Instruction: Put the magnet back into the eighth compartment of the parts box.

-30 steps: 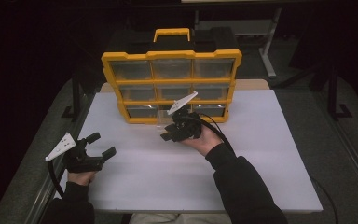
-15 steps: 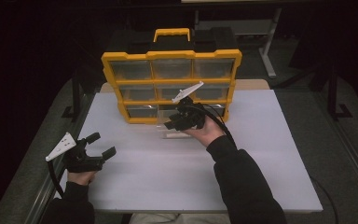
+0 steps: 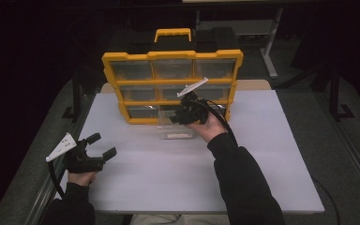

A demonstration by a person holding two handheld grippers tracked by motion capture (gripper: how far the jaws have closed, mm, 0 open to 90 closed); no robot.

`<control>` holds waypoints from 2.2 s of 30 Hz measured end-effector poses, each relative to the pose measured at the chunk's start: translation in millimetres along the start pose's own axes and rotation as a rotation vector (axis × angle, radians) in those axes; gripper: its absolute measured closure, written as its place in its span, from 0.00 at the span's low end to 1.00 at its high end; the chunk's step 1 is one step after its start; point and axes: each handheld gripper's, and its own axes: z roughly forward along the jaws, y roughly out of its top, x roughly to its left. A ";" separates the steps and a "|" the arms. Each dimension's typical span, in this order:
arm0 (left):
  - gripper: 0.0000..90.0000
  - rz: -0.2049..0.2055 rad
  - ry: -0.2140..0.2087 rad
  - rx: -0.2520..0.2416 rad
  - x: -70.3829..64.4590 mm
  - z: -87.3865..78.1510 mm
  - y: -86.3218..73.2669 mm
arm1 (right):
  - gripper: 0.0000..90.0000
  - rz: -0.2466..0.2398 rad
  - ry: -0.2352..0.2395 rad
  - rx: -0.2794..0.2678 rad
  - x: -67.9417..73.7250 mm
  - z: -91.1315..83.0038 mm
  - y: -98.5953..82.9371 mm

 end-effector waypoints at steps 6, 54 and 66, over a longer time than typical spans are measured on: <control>0.00 0.000 -0.001 0.000 0.1 0.1 0.0 | 0.68 0.030 -0.023 -0.002 -5.4 4.3 -0.4; 0.00 -0.001 -0.009 0.001 -0.3 1.9 -0.2 | 0.00 0.042 -0.091 -0.061 -14.5 -36.3 -50.4; 0.00 -0.001 -0.005 0.001 -0.4 1.9 -0.2 | 0.00 0.055 -0.102 -0.124 -14.7 -56.6 -65.8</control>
